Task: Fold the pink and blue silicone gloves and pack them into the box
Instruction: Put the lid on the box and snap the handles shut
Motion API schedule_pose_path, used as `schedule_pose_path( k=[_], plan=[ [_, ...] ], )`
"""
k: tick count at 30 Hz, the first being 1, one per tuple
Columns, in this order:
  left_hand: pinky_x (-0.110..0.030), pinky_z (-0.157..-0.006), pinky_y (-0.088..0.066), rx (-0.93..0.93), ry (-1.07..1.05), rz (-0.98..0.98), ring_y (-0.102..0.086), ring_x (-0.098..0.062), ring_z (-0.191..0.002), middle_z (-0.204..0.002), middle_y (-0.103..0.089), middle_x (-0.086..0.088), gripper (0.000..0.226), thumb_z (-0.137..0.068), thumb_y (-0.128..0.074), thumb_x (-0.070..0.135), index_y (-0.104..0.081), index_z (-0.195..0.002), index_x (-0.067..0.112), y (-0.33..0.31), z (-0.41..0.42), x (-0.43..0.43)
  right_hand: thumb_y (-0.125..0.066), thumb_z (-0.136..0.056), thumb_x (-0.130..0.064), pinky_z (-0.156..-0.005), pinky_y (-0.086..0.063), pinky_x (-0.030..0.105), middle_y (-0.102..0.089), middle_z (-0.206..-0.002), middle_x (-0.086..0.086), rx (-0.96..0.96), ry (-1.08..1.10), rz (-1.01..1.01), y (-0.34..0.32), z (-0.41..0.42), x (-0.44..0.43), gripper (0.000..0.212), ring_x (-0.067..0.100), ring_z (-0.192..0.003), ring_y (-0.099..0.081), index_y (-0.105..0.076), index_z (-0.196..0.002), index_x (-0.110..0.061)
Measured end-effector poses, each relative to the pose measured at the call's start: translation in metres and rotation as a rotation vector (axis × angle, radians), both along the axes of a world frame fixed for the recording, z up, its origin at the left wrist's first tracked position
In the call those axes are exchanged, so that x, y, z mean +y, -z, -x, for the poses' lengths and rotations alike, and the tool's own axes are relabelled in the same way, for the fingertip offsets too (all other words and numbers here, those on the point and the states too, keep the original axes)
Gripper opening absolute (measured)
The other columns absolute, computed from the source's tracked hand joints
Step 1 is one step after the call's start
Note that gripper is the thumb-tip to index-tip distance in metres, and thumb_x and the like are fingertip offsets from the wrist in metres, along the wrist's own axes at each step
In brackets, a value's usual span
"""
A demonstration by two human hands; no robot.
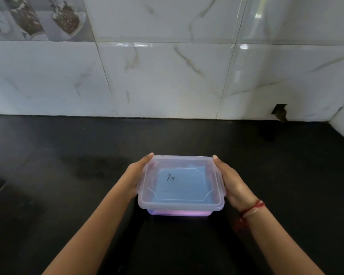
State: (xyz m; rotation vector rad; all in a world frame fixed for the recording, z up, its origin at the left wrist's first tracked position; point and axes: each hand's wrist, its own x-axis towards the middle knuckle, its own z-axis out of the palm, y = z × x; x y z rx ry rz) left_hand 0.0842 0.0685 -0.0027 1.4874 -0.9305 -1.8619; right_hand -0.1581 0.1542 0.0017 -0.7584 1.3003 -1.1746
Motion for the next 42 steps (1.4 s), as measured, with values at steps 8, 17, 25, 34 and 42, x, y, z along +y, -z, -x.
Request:
schedule_pose_path(
  k=[8, 17, 25, 34, 42],
  plan=[
    [-0.039, -0.067, -0.057, 0.023, 0.004, -0.003, -0.072, -0.029, -0.083, -0.094, -0.075, -0.014, 0.043, -0.086, -0.057, 0.050, -0.066, -0.107, 0.013, 0.000, 0.001, 0.000, -0.047, -0.093, -0.047, -0.087, -0.055, 0.050, -0.071, -0.106, 0.017, -0.099, 0.066, -0.197, 0.009, -0.005, -0.028, 0.045, 0.034, -0.096, -0.069, -0.061, -0.116, -0.011],
    [-0.048, -0.080, -0.056, 0.020, -0.056, 0.124, -0.070, -0.031, -0.091, -0.103, -0.072, -0.014, 0.041, -0.087, -0.056, 0.049, -0.068, -0.108, 0.016, 0.003, -0.002, 0.009, -0.053, -0.091, -0.047, -0.091, -0.053, 0.051, -0.067, -0.115, 0.017, -0.011, 0.002, -0.097, 0.002, -0.004, -0.014, 0.046, 0.031, -0.101, -0.068, -0.058, -0.120, -0.011],
    [-0.030, -0.071, -0.058, 0.201, -0.087, 0.087, -0.069, -0.021, -0.099, -0.121, -0.063, -0.005, 0.084, -0.057, -0.083, 0.041, -0.046, -0.130, 0.023, 0.028, -0.031, 0.081, -0.088, -0.053, -0.020, -0.080, -0.058, 0.036, -0.068, -0.117, 0.005, -0.180, -0.088, -0.032, 0.020, 0.008, 0.046, 0.087, 0.026, -0.108, -0.065, -0.045, -0.129, -0.026],
    [-0.025, -0.074, -0.058, 0.239, -0.090, 0.122, -0.065, -0.020, -0.107, -0.122, -0.063, -0.003, 0.087, -0.055, -0.083, 0.035, -0.043, -0.132, 0.025, 0.023, -0.024, 0.094, -0.091, -0.050, -0.008, -0.084, -0.056, 0.040, -0.066, -0.120, 0.004, -0.258, -0.079, -0.003, 0.024, 0.004, 0.057, 0.094, 0.028, -0.113, -0.062, -0.047, -0.128, -0.038],
    [-0.026, -0.070, -0.058, 0.252, -0.094, 0.104, -0.068, -0.018, -0.099, -0.120, -0.063, -0.003, 0.090, -0.055, -0.083, 0.031, -0.042, -0.134, 0.026, 0.020, -0.024, 0.092, -0.092, -0.051, -0.013, -0.092, -0.053, 0.048, -0.064, -0.124, 0.005, -0.212, -0.086, -0.035, 0.025, 0.008, 0.057, 0.106, 0.029, -0.113, -0.062, -0.036, -0.136, -0.043]
  ],
)
